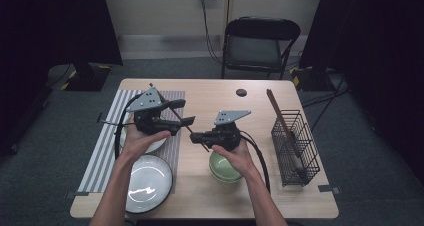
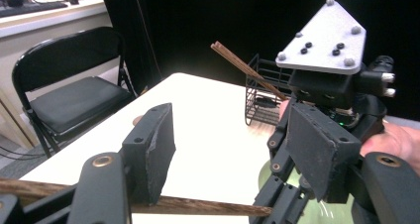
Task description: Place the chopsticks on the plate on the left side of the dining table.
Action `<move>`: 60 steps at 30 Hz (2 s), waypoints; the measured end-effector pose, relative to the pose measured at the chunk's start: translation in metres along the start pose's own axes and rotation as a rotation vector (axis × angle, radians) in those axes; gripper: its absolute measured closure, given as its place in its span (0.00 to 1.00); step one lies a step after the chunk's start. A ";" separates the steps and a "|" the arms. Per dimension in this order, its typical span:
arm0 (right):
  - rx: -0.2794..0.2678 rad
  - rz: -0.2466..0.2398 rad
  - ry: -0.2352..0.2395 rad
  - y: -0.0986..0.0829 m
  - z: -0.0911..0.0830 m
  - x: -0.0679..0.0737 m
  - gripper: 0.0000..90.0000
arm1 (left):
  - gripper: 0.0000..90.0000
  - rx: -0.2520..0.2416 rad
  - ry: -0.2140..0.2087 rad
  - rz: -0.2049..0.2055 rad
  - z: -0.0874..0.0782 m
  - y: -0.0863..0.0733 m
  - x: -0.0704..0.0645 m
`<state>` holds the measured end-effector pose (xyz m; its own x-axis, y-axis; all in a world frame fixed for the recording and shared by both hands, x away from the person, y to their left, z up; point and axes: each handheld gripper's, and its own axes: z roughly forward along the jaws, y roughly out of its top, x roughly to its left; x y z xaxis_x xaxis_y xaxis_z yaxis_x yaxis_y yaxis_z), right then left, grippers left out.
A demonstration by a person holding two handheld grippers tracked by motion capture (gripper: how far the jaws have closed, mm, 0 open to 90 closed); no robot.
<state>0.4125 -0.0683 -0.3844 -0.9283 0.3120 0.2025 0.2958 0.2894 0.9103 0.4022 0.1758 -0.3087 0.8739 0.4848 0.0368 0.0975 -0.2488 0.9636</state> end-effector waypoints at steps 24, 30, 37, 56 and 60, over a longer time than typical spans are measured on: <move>0.019 0.026 -0.006 -0.003 -0.012 -0.005 0.96 | 0.37 0.054 0.030 -0.048 -0.005 -0.031 0.019; 0.052 0.030 -0.006 0.002 -0.015 -0.005 0.96 | 0.34 0.062 0.034 -0.043 -0.008 -0.039 0.025; 0.057 0.038 -0.003 0.002 -0.015 -0.006 0.96 | 0.33 0.077 0.015 -0.039 -0.009 -0.049 0.028; 0.060 0.049 -0.029 0.021 -0.023 0.001 0.96 | 0.43 0.199 0.016 0.035 -0.007 -0.071 0.024; 0.071 0.058 -0.037 0.025 -0.026 0.002 0.96 | 0.55 0.214 0.032 0.047 -0.003 -0.072 0.022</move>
<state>0.4118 -0.0837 -0.3521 -0.9004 0.3631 0.2396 0.3655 0.3327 0.8693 0.4127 0.2066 -0.3762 0.8646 0.4939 0.0921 0.1586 -0.4423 0.8827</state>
